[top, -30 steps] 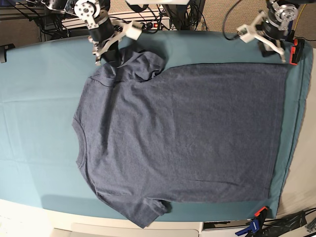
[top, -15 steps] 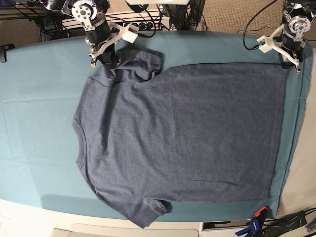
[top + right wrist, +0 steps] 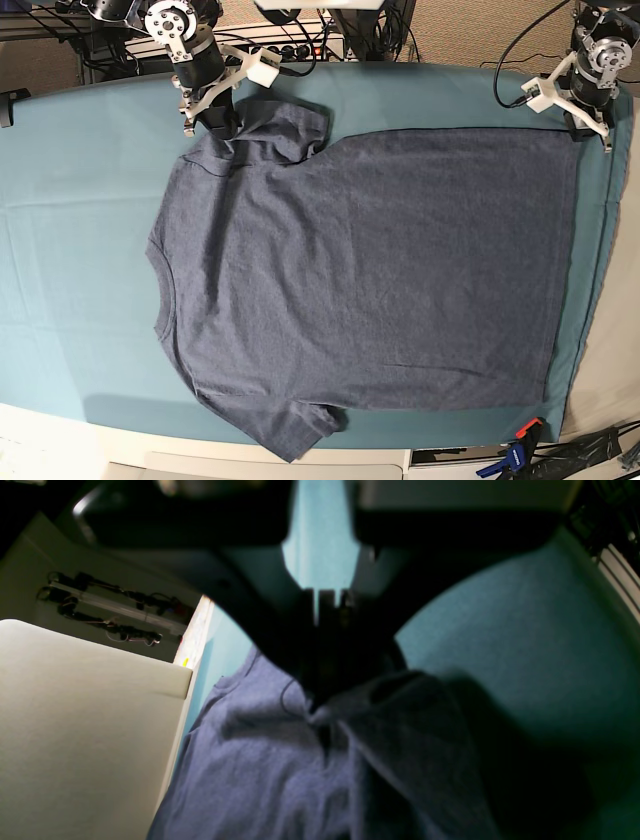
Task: Fold the T-shirt properly
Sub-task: 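Grasp the hem corner with the left gripper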
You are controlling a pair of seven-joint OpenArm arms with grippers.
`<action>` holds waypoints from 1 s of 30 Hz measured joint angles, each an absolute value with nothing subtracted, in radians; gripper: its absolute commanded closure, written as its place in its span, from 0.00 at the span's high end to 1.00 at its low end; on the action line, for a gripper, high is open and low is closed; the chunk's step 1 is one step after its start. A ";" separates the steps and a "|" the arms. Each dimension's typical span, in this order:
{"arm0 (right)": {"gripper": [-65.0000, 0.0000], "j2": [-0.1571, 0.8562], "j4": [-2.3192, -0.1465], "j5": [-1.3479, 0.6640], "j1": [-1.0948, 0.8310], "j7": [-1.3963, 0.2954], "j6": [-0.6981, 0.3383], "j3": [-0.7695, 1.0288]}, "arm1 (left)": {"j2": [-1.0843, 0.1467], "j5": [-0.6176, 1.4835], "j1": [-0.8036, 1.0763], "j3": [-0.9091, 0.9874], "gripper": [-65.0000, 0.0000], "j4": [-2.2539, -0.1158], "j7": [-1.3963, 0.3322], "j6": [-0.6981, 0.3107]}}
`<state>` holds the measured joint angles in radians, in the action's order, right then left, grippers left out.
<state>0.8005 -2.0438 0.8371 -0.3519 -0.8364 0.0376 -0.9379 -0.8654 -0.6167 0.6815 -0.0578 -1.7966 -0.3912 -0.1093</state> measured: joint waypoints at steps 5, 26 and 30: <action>0.00 0.800 -2.044 0.837 -0.352 -0.836 0.037 -0.938 | -0.865 -0.590 0.679 -0.056 0.29 -1.795 -0.377 -0.116; 0.00 0.800 -2.044 0.838 -0.352 -0.826 0.038 -0.938 | -0.859 -0.517 0.597 -0.060 0.29 -1.793 -0.331 -0.151; 0.00 0.800 -2.044 0.837 -0.352 -0.826 0.037 -0.938 | -0.859 -0.511 0.594 -0.060 0.19 -1.793 -0.331 -0.172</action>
<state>0.7998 -2.0438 0.8371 -0.3523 -0.8257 0.0372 -0.9379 -0.8593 -0.5106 0.5941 -0.0597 -1.7931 -0.3313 -0.1722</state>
